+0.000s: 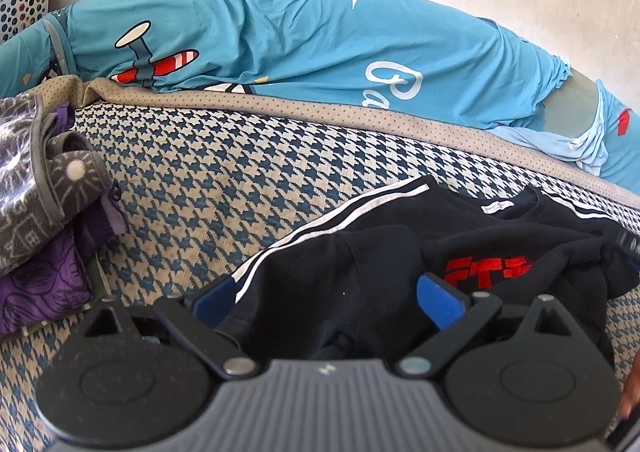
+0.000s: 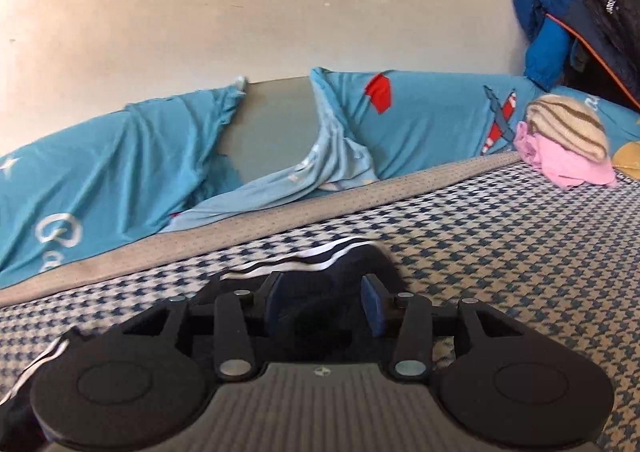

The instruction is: Fold clothes

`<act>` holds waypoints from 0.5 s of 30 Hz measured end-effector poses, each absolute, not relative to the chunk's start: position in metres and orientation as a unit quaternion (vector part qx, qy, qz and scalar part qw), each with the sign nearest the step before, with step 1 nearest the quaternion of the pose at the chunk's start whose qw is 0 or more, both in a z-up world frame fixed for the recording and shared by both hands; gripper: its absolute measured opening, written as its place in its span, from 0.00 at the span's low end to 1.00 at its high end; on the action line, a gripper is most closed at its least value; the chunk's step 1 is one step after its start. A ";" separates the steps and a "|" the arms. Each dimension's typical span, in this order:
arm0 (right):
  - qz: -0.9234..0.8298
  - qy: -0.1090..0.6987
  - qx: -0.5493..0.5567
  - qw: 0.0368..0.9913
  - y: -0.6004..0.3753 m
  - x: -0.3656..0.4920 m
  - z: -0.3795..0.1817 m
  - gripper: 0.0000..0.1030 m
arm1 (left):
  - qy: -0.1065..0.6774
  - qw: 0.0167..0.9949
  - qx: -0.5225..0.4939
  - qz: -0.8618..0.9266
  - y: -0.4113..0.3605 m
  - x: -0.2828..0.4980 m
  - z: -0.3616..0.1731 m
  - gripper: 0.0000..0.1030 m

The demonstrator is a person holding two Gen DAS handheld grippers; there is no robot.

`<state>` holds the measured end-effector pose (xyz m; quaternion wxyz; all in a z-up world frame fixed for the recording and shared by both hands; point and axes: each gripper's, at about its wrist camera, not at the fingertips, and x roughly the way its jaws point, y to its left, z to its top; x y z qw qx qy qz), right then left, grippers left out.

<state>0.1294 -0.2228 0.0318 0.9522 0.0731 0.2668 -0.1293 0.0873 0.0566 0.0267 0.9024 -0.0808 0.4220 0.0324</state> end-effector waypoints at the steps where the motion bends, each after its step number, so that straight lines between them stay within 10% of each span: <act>1: -0.118 0.269 0.075 0.953 -0.220 0.123 0.032 0.47 | 0.421 0.903 -0.080 0.033 0.056 0.087 0.027 0.96; 15: -0.029 0.329 0.070 0.941 -0.192 0.081 0.017 0.53 | 0.425 0.902 -0.067 0.037 0.050 0.085 0.025 0.97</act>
